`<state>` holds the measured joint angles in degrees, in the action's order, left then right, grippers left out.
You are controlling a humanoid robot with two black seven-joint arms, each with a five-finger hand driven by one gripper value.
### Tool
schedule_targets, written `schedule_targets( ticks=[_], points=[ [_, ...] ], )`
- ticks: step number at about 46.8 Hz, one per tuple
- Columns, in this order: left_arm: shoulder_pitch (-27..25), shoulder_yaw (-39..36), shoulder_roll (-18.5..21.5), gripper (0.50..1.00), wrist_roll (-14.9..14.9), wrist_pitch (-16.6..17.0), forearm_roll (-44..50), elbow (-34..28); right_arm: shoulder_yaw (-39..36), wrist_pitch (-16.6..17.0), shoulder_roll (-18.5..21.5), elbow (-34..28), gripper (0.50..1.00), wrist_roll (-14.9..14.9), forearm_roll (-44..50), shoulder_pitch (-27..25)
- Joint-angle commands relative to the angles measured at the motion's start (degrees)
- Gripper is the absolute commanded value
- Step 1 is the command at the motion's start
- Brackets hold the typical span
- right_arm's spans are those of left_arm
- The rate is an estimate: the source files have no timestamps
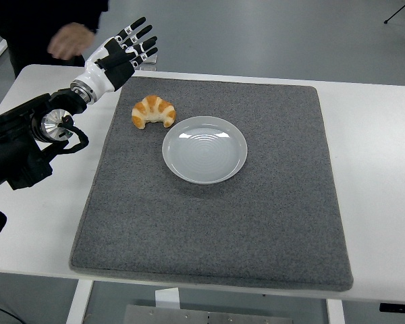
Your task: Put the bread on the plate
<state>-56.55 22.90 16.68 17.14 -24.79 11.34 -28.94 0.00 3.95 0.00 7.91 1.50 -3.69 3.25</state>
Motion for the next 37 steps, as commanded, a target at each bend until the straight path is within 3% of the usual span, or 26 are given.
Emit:
schedule_targets(
  ticks=[1,37],
  points=[
    [-0.05,-0.04,-0.07,0.992,0.0,0.26,0.0,-0.07,0.0,0.0,0.0,0.0,0.952,0.0,0.0,0.0],
    [-0.93,0.22,-1.04,0.99,0.09,0.7,0.0,4.85,0.0,0.09,0.0,0.0,0.952,0.0,0.0,0.0]
  ],
)
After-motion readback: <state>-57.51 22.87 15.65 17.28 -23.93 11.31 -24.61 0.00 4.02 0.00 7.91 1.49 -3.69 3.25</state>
